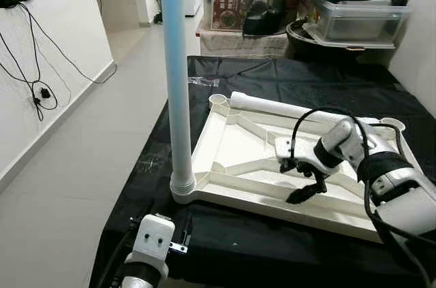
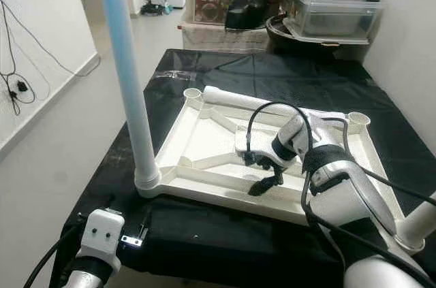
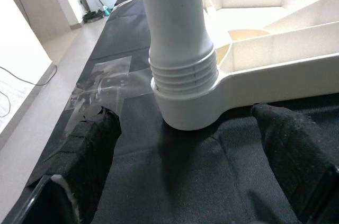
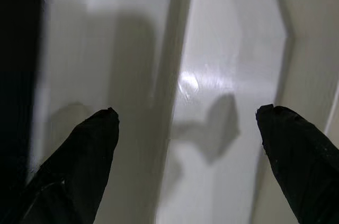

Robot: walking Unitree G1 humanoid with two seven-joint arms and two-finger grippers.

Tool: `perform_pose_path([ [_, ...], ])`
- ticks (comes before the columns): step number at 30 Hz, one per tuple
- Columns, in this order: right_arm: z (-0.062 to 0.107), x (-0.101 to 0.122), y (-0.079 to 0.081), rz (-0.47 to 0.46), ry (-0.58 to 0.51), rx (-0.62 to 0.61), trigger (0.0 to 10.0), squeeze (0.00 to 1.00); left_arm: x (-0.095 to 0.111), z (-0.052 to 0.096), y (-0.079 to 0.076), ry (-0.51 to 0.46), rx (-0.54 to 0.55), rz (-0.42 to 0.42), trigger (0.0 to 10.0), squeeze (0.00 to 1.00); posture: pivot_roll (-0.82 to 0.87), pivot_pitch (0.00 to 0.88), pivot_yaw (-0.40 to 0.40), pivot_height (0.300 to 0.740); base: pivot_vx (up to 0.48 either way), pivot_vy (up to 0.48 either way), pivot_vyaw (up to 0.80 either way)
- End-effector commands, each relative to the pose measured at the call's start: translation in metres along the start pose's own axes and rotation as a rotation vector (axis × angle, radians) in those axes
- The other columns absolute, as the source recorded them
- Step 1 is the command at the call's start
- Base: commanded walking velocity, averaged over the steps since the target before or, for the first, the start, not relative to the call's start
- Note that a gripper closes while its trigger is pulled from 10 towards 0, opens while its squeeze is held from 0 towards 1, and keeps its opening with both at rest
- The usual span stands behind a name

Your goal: Building children table

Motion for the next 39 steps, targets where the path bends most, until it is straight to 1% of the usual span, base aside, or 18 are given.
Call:
perform_pose_path([
  [1,-0.007,-0.006,0.003,0.015,0.041,0.005,10.0,0.0,-0.001,0.002,-0.001,0.012,0.003,-0.004,10.0,0.0,0.06,0.0,-0.046,0.74,0.0,0.0,0.0],
  [2,-0.008,-0.007,0.003,0.018,0.054,0.001,10.0,0.0,-0.001,0.002,-0.001,0.011,0.003,-0.004,10.0,0.0,0.06,0.0,-0.046,0.74,0.0,0.0,0.0],
  [3,-0.01,-0.01,0.003,0.032,0.081,-0.009,9.0,0.0,-0.001,0.002,-0.001,0.012,0.003,-0.004,10.0,0.0,0.06,0.0,-0.046,0.74,0.0,0.0,0.0],
  [4,-0.01,-0.012,0.002,0.049,0.108,-0.017,1.0,0.0,-0.001,0.002,-0.001,0.012,0.004,-0.005,10.0,0.0,0.06,0.0,-0.048,0.74,0.0,0.0,0.0],
  [6,-0.01,-0.013,0.002,0.06,0.124,-0.022,1.0,0.0,-0.001,0.002,-0.001,0.012,0.005,-0.005,10.0,0.0,0.06,0.0,-0.048,0.74,0.0,0.0,0.0],
  [7,-0.01,-0.015,0.001,0.08,0.145,-0.024,0.0,0.0,-0.001,0.002,-0.001,0.011,0.006,-0.005,10.0,0.0,0.06,0.0,-0.048,0.74,0.0,0.0,0.0],
  [17,-0.008,-0.016,-0.002,0.124,0.184,-0.045,0.0,0.0,-0.001,0.001,0.0,0.013,0.01,-0.004,10.0,0.0,0.06,0.0,-0.05,0.74,0.0,0.0,0.0],
  [18,-0.008,-0.019,-0.005,0.151,0.21,-0.067,0.0,0.0,-0.001,0.001,0.0,0.013,0.011,-0.004,10.0,0.0,0.06,0.0,-0.05,0.74,0.0,0.0,0.0],
  [22,-0.007,-0.02,-0.006,0.161,0.223,-0.082,0.0,0.0,-0.001,0.0,0.0,0.013,0.011,-0.004,10.0,0.0,0.06,0.0,-0.055,0.74,0.0,0.0,0.0],
  [26,-0.005,-0.026,-0.014,0.233,0.278,-0.156,0.0,0.0,-0.001,0.0,0.0,0.012,0.013,-0.004,10.0,0.0,0.06,0.0,-0.055,0.74,0.0,0.0,0.0],
  [28,-0.005,-0.026,-0.014,0.233,0.278,-0.156,0.0,0.0,-0.001,0.0,0.0,0.012,0.013,-0.004,10.0,0.0,0.06,0.0,-0.055,0.74,0.0,0.0,0.0],
  [30,-0.004,-0.026,-0.017,0.294,0.304,-0.185,0.0,0.0,-0.001,0.0,-0.001,0.013,0.012,-0.003,10.0,0.0,0.06,0.0,-0.056,0.74,0.0,0.0,0.0],
  [31,-0.004,-0.026,-0.017,0.294,0.304,-0.185,0.0,0.0,-0.001,0.0,-0.001,0.013,0.012,-0.003,10.0,0.0,0.06,0.0,-0.056,0.74,0.0,0.0,0.0],
  [32,-0.003,-0.025,-0.02,0.337,0.315,-0.205,0.0,0.0,-0.002,-0.001,-0.001,0.014,0.012,-0.003,10.0,0.0,0.06,0.0,-0.056,0.74,0.0,0.0,0.0],
  [34,-0.003,-0.025,-0.02,0.337,0.315,-0.205,0.0,0.0,-0.002,-0.001,-0.001,0.014,0.012,-0.003,10.0,0.0,0.06,0.0,-0.056,0.74,0.0,0.0,0.0],
  [37,0.002,-0.019,-0.029,0.438,0.349,-0.26,0.0,0.0,-0.002,0.0,-0.001,0.016,0.012,-0.003,10.0,0.0,0.06,0.0,-0.059,0.74,0.0,0.0,0.0],
  [38,0.002,-0.019,-0.029,0.438,0.349,-0.26,0.0,0.0,-0.002,0.0,-0.001,0.016,0.012,-0.003,10.0,0.0,0.06,0.0,-0.059,0.74,0.0,0.0,0.0],
  [39,0.005,-0.02,-0.03,0.481,0.368,-0.253,0.0,0.0,-0.002,0.0,-0.001,0.017,0.012,-0.004,10.0,0.0,0.06,0.0,-0.059,0.74,0.0,0.0,0.0],
])
Point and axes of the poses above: a point about 5 cm out from each wrist's last joint towards the gripper, its own z axis pointing back from the gripper into the wrist, its own x axis along the axis of the wrist's last joint, y = z × x, the point moved 5 cm from there along -z, pointing out of the wrist towards the gripper, and after that the axes turned 2 degrees about -z, right-handed, at the moved point
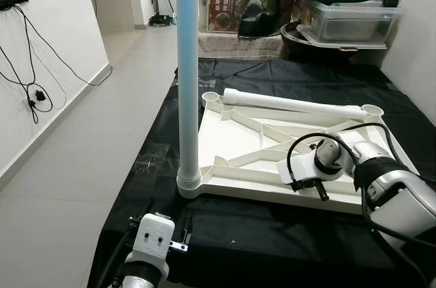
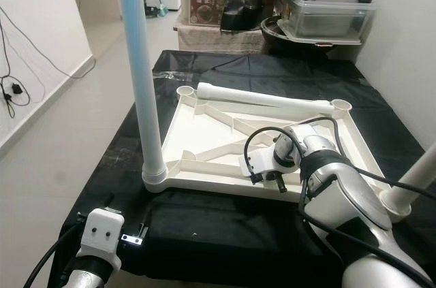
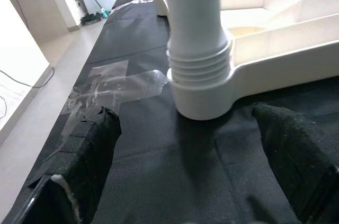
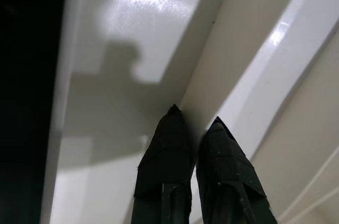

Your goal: Building children table

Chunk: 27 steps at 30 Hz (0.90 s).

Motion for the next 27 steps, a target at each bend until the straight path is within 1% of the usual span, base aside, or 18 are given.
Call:
perform_pose_path([
  [1,0.01,-0.006,-0.015,0.107,0.06,-0.081,0.0,0.0,-0.005,0.001,-0.001,0.021,-0.001,-0.013,10.0,0.0,0.06,0.0,-0.059,0.74,0.0,0.0,0.0],
  [2,0.013,-0.007,-0.018,0.14,0.07,-0.088,0.0,0.0,-0.005,0.001,-0.001,0.022,0.0,-0.014,10.0,0.0,0.06,0.0,-0.059,0.74,0.0,0.0,0.0],
  [4,0.013,-0.007,-0.018,0.14,0.07,-0.088,0.0,0.0,-0.005,0.001,-0.001,0.022,0.0,-0.014,10.0,0.0,0.06,0.0,-0.059,0.74,0.0,0.0,0.0],
  [5,0.016,-0.009,-0.02,0.171,0.089,-0.096,0.0,0.0,-0.005,0.002,-0.001,0.023,0.0,-0.014,10.0,0.0,0.07,0.0,-0.059,0.74,0.0,0.0,0.0],
  [8,0.019,-0.012,-0.023,0.196,0.11,-0.103,0.0,0.0,-0.005,0.002,-0.001,0.023,0.0,-0.015,10.0,0.0,0.07,0.0,-0.059,0.74,0.0,0.0,0.0],
  [13,0.024,-0.008,-0.024,0.202,0.076,-0.081,0.0,0.0,-0.005,0.002,-0.001,0.025,0.001,-0.014,10.0,0.0,0.07,0.0,-0.059,0.74,0.0,0.0,0.0],
  [20,0.024,-0.005,-0.024,0.222,0.064,-0.077,0.0,0.0,-0.006,0.002,-0.001,0.026,0.001,-0.014,10.0,0.0,0.07,0.0,-0.059,0.74,0.0,0.0,0.0],
  [21,0.023,-0.005,-0.026,0.221,0.075,-0.095,10.0,0.0,-0.005,0.002,-0.001,0.025,0.003,-0.014,10.0,0.0,0.07,0.0,-0.063,0.74,0.0,0.0,0.0],
  [23,0.022,-0.005,-0.026,0.21,0.076,-0.101,10.0,0.0,-0.005,0.002,0.0,0.025,0.004,-0.015,10.0,0.0,0.07,0.0,-0.063,0.74,0.0,0.0,0.0],
  [24,0.022,-0.002,-0.028,0.176,0.055,-0.119,10.0,0.0,-0.005,0.002,0.0,0.025,0.004,-0.015,10.0,0.0,0.07,0.0,-0.062,0.74,0.0,0.0,0.0],
  [25,0.022,-0.002,-0.028,0.176,0.055,-0.119,10.0,0.0,-0.005,0.002,0.0,0.025,0.004,-0.015,10.0,0.0,0.07,0.0,-0.062,0.74,0.0,0.0,0.0],
  [26,0.022,0.002,-0.032,0.135,0.031,-0.146,10.0,0.0,-0.005,0.002,0.0,0.025,0.005,-0.015,10.0,0.0,0.07,0.0,-0.062,0.74,0.0,0.0,0.0],
  [27,0.025,0.011,-0.039,0.073,-0.037,-0.183,10.0,0.0,-0.005,0.002,0.0,0.024,0.004,-0.016,10.0,0.0,0.07,0.0,-0.062,0.74,0.0,0.0,0.0],
])
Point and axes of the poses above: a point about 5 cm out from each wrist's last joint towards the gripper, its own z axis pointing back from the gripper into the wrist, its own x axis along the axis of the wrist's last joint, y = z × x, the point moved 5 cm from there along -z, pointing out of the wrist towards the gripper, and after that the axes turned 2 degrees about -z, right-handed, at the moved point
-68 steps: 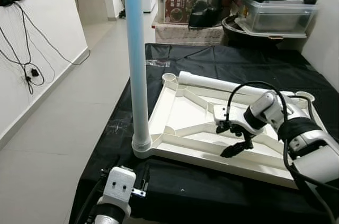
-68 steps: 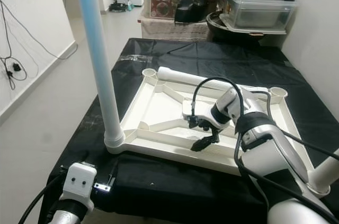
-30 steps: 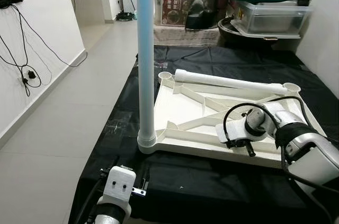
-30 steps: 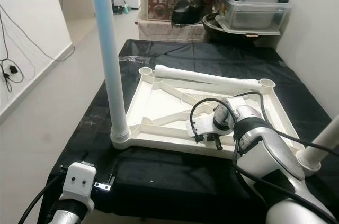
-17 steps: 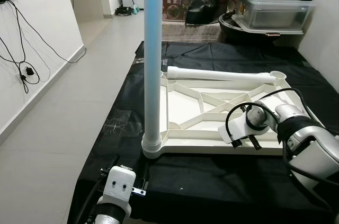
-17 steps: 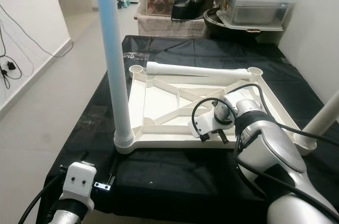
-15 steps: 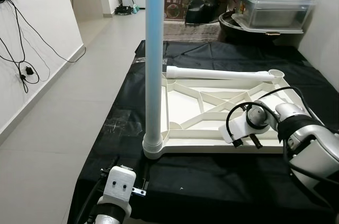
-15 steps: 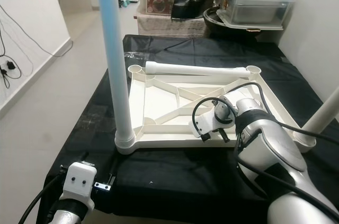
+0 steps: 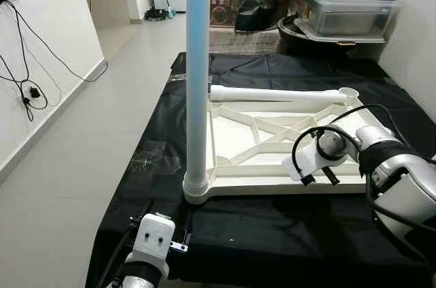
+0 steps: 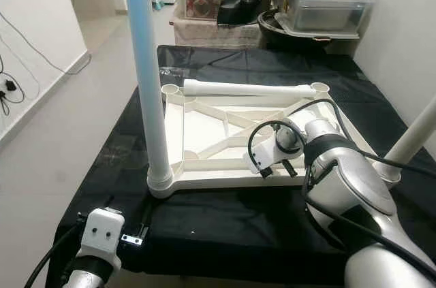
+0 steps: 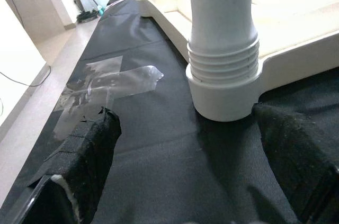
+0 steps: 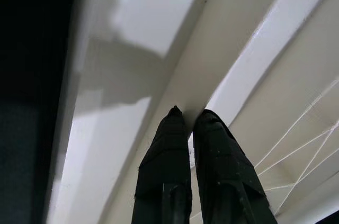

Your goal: Building children table

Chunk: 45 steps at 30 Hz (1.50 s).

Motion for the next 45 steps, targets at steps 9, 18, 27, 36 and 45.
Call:
perform_pose_path([
  [9,0.024,0.013,-0.031,-0.181,-0.176,-0.107,10.0,1.0,-0.005,0.001,-0.001,0.021,-0.001,-0.007,10.0,0.0,0.07,0.0,-0.062,0.74,0.0,0.0,0.0],
  [18,0.038,0.011,-0.003,-0.231,-0.271,0.189,10.0,0.0,-0.006,0.001,0.0,0.024,0.0,-0.005,10.0,0.0,0.05,0.0,-0.051,0.74,0.0,0.0,0.0],
  [27,0.022,0.032,0.014,-0.237,-0.328,0.299,10.0,0.0,-0.006,0.001,-0.001,0.025,0.001,-0.005,10.0,0.0,0.06,0.0,-0.05,0.74,0.0,0.0,0.0],
  [36,-0.002,0.049,0.009,-0.231,-0.25,0.221,10.0,0.0,-0.004,0.002,-0.001,0.022,0.006,-0.006,10.0,0.0,0.06,0.0,-0.055,0.74,0.0,0.0,0.0],
  [45,-0.011,0.052,0.017,-0.185,-0.208,0.239,0.0,0.0,-0.003,0.002,-0.001,0.022,0.005,-0.005,10.0,0.0,0.06,0.0,-0.057,0.74,0.0,0.0,0.0],
])
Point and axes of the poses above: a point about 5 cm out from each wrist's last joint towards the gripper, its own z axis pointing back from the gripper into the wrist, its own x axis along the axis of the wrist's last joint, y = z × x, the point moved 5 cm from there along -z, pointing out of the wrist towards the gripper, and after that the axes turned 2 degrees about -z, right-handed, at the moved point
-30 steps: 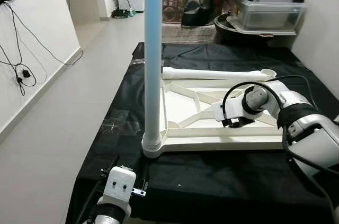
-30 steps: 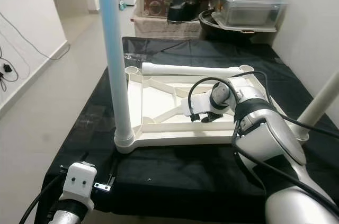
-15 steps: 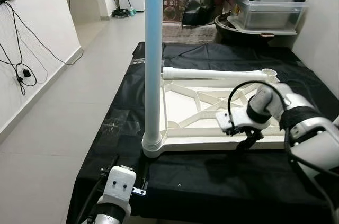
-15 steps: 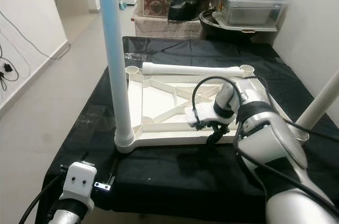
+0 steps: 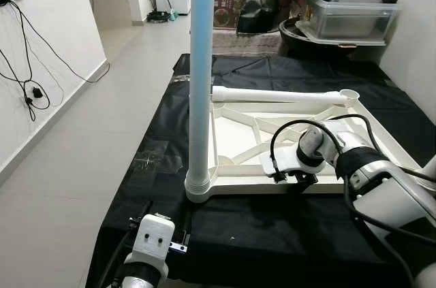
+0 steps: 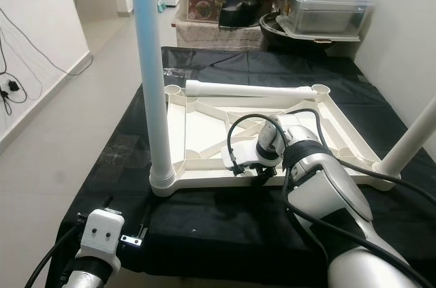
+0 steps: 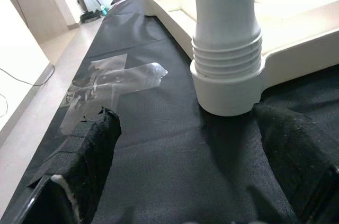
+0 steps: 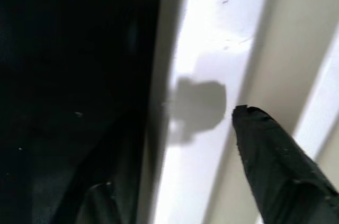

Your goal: Building children table

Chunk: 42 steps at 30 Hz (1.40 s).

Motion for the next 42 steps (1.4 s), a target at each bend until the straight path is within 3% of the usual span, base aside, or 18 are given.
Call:
perform_pose_path([
  [1,-0.004,0.002,0.004,0.025,0.011,0.02,0.0,0.0,-0.003,0.002,-0.001,0.017,0.004,0.0,10.0,0.0,0.06,0.0,-0.057,0.74,0.0,0.0,0.0],
  [12,-0.012,0.004,0.011,0.04,0.009,0.062,0.0,0.0,-0.003,0.001,-0.002,0.017,0.002,0.001,10.0,0.0,0.06,0.0,-0.061,0.74,0.0,0.0,0.0],
  [19,-0.002,0.0,0.016,0.176,0.019,0.119,0.0,0.0,-0.004,0.001,-0.002,0.018,0.002,0.002,10.0,0.0,0.06,0.0,-0.059,0.74,0.0,0.0,0.0],
  [25,0.007,-0.003,0.008,0.29,0.053,0.069,0.0,0.0,-0.004,0.001,-0.002,0.019,0.002,0.002,10.0,0.0,0.06,0.0,-0.064,0.74,0.0,0.0,0.0],
  [31,0.012,0.004,-0.004,0.265,0.043,0.003,0.0,0.0,-0.004,0.001,-0.002,0.02,0.004,0.002,10.0,0.0,0.06,0.0,-0.064,0.74,0.0,0.0,0.0],
  [32,0.011,0.008,-0.005,0.247,0.019,-0.012,10.0,0.0,-0.004,0.001,-0.002,0.021,0.004,0.002,10.0,0.0,0.06,0.0,-0.065,0.74,0.0,0.0,0.0],
  [38,0.01,0.012,-0.007,0.209,-0.009,-0.026,10.0,0.0,-0.004,0.0,-0.002,0.022,0.004,0.002,10.0,0.0,0.06,0.0,-0.065,0.74,0.0,0.0,0.0],
  [39,0.01,0.013,-0.005,0.224,-0.031,-0.025,10.0,0.62,-0.005,0.0,-0.002,0.023,0.004,0.002,10.0,0.0,0.06,0.0,-0.061,0.74,0.0,0.0,0.0],
  [40,0.01,0.013,-0.004,0.24,-0.043,-0.024,10.0,1.0,-0.005,0.0,-0.002,0.023,0.004,0.002,10.0,0.0,0.06,0.0,-0.061,0.74,0.0,0.0,0.0],
  [42,0.011,0.012,-0.003,0.236,-0.052,-0.018,10.0,1.0,-0.005,0.0,-0.002,0.023,0.003,0.002,10.0,0.0,0.06,0.0,-0.059,0.74,0.0,0.0,0.0],
])
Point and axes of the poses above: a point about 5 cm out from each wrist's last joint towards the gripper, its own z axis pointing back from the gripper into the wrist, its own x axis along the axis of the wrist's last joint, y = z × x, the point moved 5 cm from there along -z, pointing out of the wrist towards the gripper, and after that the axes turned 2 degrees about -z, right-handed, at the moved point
